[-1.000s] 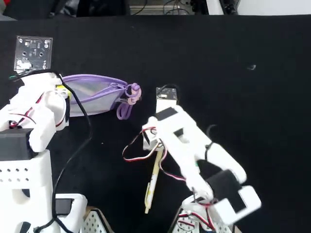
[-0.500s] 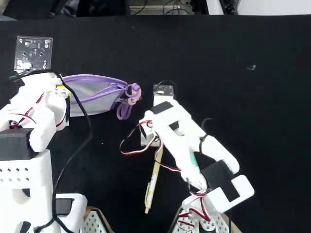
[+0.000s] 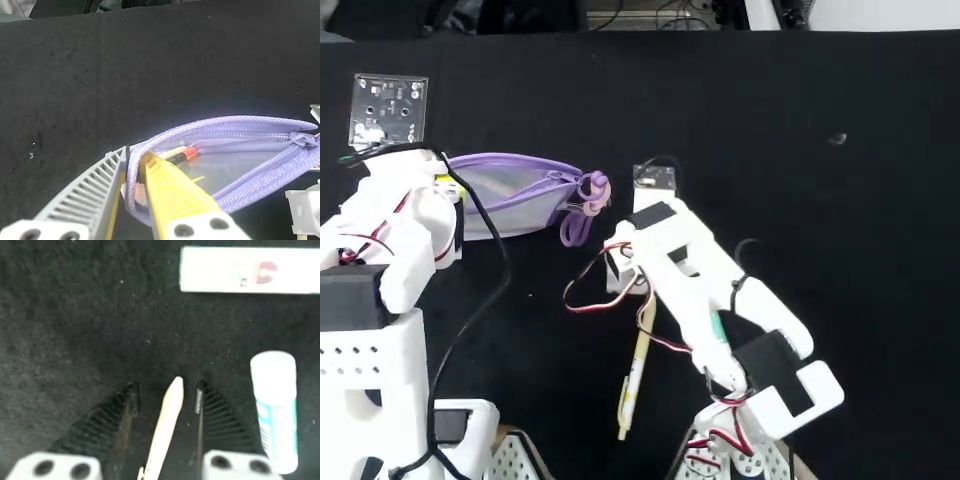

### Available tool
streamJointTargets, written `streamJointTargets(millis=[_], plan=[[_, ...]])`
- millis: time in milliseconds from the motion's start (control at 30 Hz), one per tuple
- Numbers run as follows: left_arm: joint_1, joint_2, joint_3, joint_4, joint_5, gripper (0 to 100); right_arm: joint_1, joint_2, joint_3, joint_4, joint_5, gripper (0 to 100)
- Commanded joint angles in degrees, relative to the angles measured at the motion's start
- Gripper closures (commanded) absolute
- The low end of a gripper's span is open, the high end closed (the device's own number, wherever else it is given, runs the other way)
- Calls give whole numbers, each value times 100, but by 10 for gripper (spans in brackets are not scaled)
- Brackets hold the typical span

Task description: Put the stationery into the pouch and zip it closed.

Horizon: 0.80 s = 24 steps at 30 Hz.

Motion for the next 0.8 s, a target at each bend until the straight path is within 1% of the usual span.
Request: streamJointTargets(millis=[0, 100, 233, 333, 467, 533, 767], plan=[[145, 97, 453, 18, 70, 970, 0, -84, -330, 466, -18, 829], [145, 97, 444, 18, 70, 970, 149, -136, -813, 800, -18, 829], [145, 97, 444, 18, 70, 970, 360, -92, -1051, 774, -62, 829], [145, 97, 435, 18, 70, 970, 273, -84, -831, 492, -62, 829], [145, 97, 426, 18, 70, 970, 185, -84, -92, -413, -62, 829], [145, 97, 426, 18, 70, 970, 185, -84, 277, -677, -62, 829], [145, 97, 444, 18, 70, 970, 141, -92, 426, -545, -62, 829]])
